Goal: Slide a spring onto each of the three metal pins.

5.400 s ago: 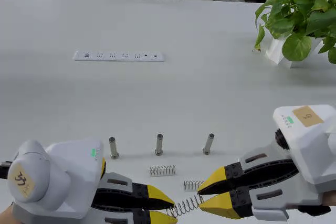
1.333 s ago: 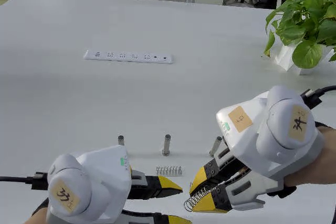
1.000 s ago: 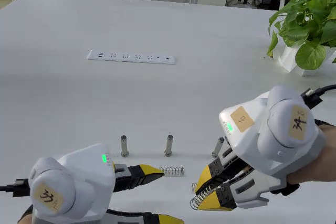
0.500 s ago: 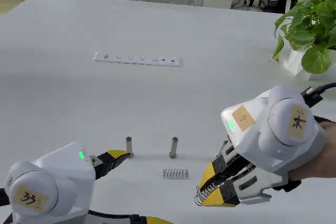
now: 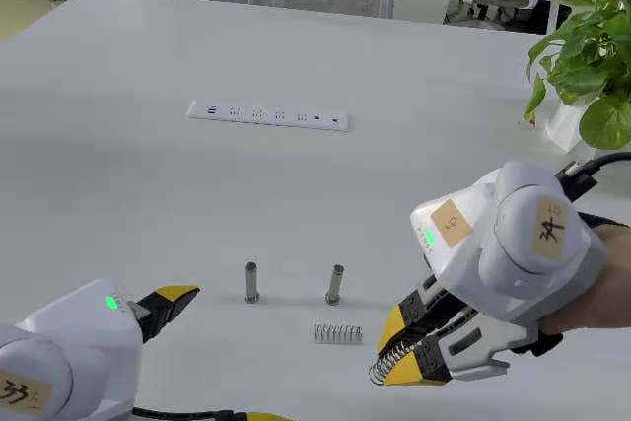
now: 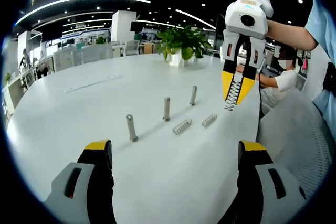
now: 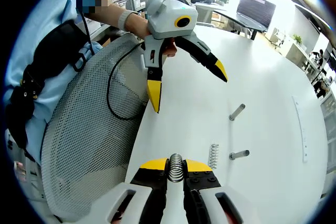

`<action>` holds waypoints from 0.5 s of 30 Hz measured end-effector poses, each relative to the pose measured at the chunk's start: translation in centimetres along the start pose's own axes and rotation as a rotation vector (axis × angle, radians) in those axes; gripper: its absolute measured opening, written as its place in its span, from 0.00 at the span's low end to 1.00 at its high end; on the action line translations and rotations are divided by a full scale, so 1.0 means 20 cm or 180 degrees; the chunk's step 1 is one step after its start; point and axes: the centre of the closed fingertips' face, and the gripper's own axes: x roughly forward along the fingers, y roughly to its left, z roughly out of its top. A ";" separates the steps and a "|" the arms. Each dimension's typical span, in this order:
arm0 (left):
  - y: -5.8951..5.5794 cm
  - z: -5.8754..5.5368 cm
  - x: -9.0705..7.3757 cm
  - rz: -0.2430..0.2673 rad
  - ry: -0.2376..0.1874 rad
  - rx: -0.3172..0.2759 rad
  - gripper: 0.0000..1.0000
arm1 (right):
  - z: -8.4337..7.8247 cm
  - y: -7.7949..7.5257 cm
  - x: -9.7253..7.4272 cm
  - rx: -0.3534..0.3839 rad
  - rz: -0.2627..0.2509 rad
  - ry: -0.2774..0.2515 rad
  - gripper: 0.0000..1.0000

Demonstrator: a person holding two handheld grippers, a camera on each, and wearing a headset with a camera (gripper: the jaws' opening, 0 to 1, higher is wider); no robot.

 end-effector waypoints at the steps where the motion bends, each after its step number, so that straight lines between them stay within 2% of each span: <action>1: 0.00 0.00 0.00 0.0007 -0.0004 -0.0003 0.99 | 0.00 -0.01 0.00 -0.0011 0.0004 0.0012 0.07; 9: 0.07 -0.03 -0.04 0.0180 -0.0010 -0.0054 0.99 | 0.05 -0.09 0.01 -0.0167 0.0027 0.0101 0.07; 15: 0.10 -0.04 -0.06 0.0227 0.0001 -0.0077 0.99 | 0.11 -0.16 0.01 -0.0374 0.0050 0.0150 0.07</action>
